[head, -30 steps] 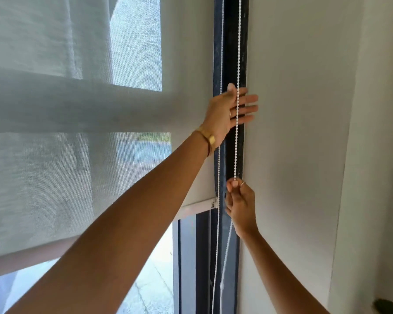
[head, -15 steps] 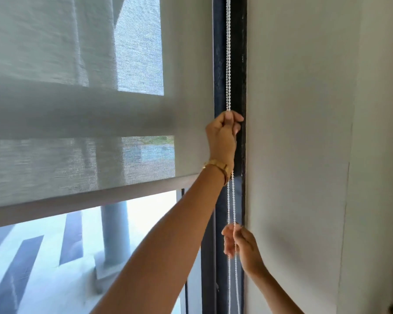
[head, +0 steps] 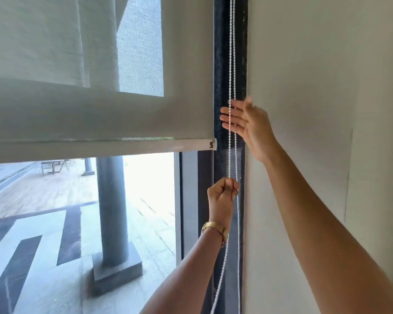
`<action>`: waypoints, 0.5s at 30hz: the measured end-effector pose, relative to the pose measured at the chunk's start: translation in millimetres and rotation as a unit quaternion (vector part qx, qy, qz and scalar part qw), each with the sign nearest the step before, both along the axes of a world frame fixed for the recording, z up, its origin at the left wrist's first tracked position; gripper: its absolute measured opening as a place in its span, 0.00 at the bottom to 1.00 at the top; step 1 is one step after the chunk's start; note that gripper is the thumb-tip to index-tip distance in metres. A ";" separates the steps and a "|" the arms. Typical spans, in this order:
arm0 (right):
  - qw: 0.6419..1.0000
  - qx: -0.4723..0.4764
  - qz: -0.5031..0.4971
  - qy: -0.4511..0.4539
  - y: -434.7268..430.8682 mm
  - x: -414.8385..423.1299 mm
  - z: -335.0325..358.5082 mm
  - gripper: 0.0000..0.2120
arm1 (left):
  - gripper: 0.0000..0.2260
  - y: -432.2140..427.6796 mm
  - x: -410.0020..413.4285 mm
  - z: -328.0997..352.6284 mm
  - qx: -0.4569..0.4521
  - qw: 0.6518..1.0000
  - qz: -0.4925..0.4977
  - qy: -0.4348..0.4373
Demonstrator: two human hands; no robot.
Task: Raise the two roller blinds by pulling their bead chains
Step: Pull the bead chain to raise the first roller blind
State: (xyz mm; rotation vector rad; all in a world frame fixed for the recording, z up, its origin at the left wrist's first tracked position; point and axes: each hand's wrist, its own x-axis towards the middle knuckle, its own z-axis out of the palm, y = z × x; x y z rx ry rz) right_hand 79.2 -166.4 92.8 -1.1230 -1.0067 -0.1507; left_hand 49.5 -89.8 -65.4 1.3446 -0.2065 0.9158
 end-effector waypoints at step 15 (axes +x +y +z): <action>1.000 0.030 -0.002 -0.003 39.5 5.1 -37.1 0.18 | 0.18 22.0 -3.3 -53.2 0.035 0.992 -0.054 0.113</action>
